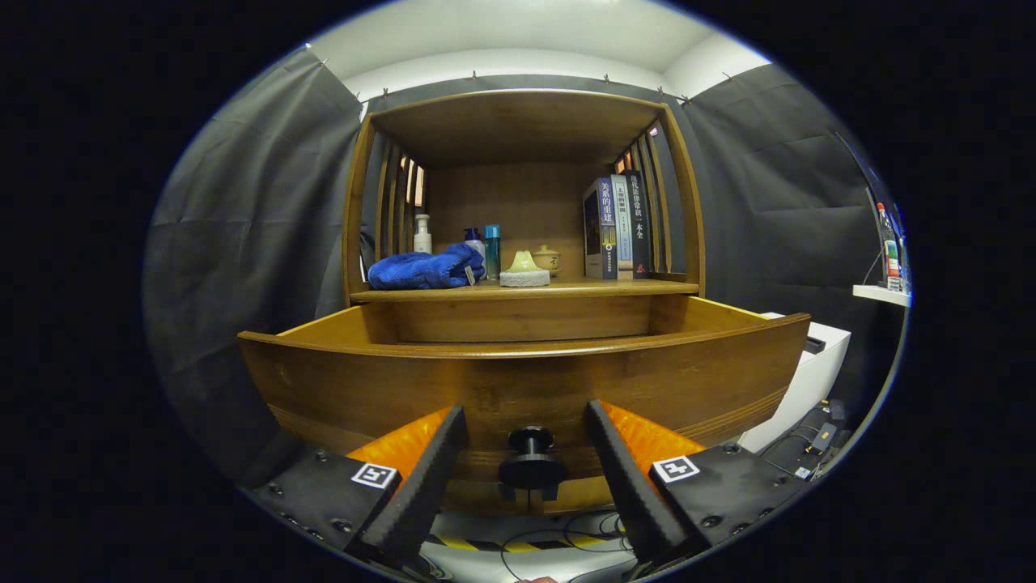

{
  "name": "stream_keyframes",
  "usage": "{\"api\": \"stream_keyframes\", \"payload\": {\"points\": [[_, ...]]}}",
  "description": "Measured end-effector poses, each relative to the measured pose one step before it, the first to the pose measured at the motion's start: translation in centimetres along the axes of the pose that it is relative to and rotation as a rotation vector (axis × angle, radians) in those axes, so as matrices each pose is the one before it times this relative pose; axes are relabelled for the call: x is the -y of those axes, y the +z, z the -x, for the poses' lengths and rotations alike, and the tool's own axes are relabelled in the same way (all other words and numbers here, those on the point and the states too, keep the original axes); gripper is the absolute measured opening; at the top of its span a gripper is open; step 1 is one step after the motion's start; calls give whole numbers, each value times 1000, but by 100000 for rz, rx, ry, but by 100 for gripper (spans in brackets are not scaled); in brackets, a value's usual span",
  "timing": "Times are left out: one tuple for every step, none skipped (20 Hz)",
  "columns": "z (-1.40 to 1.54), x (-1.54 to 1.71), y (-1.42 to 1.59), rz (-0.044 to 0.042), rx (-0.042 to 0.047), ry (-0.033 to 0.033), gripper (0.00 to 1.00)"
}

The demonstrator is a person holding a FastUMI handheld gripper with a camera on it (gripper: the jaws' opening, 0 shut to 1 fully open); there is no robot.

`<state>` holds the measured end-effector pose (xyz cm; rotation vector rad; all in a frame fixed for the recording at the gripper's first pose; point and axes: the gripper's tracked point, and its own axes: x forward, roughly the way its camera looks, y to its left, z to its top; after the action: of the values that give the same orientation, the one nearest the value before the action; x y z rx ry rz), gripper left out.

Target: Pull open the drawer, take out the items inside it, and place them on the countertop above the cabinet.

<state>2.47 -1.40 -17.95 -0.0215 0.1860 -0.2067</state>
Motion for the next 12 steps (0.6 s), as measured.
{"api": "stream_keyframes", "payload": {"points": [[-347,110,169,-291,-308,195,99],[-464,47,190,-984,-504,360,99],[-244,-35,108,-854,-775,-4,98],[-493,-41,108,41,-496,-163,98],[-400,32,160,830,18,-101,98],[-545,33,134,332,-71,-137,98],[-533,-73,69,-247,-191,-87,98],[-632,-41,144,22,-252,-50,98],[-1181,48,30,272,-158,-5,98],[-710,35,321,310,544,-80,98],[-563,1,538,636,1002,-125,98],[-727,-35,153,1116,-132,-293,98]]}}
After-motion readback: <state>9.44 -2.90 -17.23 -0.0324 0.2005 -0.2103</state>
